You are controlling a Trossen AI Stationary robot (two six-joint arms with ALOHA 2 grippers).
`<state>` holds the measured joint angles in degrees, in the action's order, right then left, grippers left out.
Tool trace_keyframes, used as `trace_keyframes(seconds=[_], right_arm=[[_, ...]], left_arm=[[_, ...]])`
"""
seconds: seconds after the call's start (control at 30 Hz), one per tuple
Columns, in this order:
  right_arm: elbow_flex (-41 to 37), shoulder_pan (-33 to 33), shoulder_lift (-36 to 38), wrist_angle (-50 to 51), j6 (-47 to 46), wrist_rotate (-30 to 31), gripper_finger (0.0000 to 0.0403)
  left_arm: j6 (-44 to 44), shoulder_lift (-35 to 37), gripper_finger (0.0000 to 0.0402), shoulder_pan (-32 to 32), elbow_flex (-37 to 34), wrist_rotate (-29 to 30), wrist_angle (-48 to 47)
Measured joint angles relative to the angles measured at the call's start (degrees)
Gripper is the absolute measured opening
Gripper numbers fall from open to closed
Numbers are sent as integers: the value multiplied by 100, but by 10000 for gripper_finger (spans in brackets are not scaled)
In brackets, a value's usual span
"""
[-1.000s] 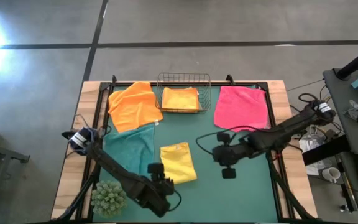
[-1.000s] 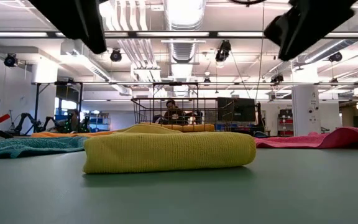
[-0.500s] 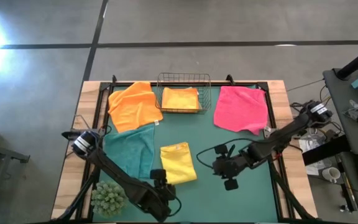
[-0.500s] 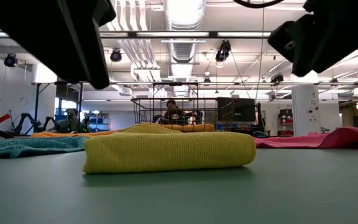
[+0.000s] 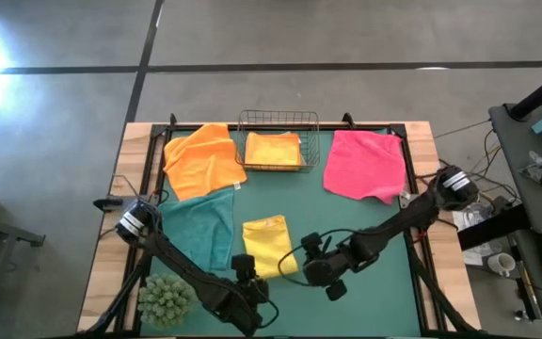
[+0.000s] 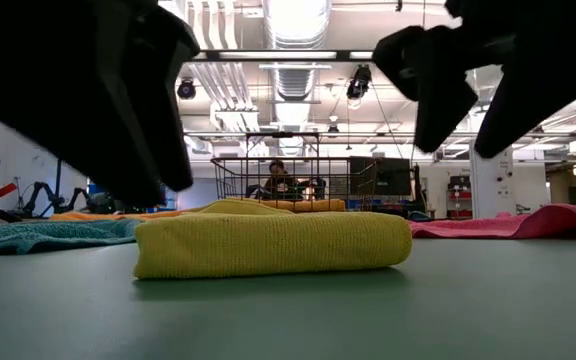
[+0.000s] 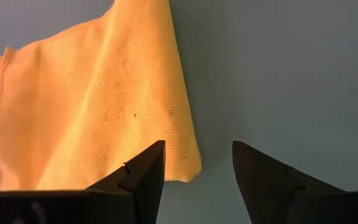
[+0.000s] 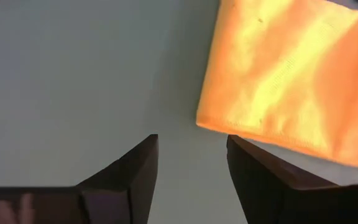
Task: Fold microfiber towels
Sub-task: Put the yellow microfiber cloth into the wire basket
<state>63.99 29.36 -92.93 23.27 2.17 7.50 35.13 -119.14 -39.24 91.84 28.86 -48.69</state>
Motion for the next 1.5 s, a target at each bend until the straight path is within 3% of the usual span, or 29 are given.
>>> trace_keyframes(seconds=[0.4,0.53,0.93,1.03,1.3,1.5], right_arm=[[707,-13,-1044,2,272,158,183],[907,-119,-1267,-13,87,163,183],[959,-456,-1605,16,-231,302,181],[992,-490,-1659,-6,-296,292,170],[992,-494,-1680,-4,-600,1,107],[992,-492,-1683,-17,-672,-21,84]], left_arm=[[-95,-170,171,114,-222,-11,-27],[-54,-170,171,155,-461,-310,156],[219,-126,170,274,-681,-351,365],[220,-126,155,311,-681,-400,391],[201,-159,65,403,-687,-282,626],[200,-160,47,411,-679,-387,763]])
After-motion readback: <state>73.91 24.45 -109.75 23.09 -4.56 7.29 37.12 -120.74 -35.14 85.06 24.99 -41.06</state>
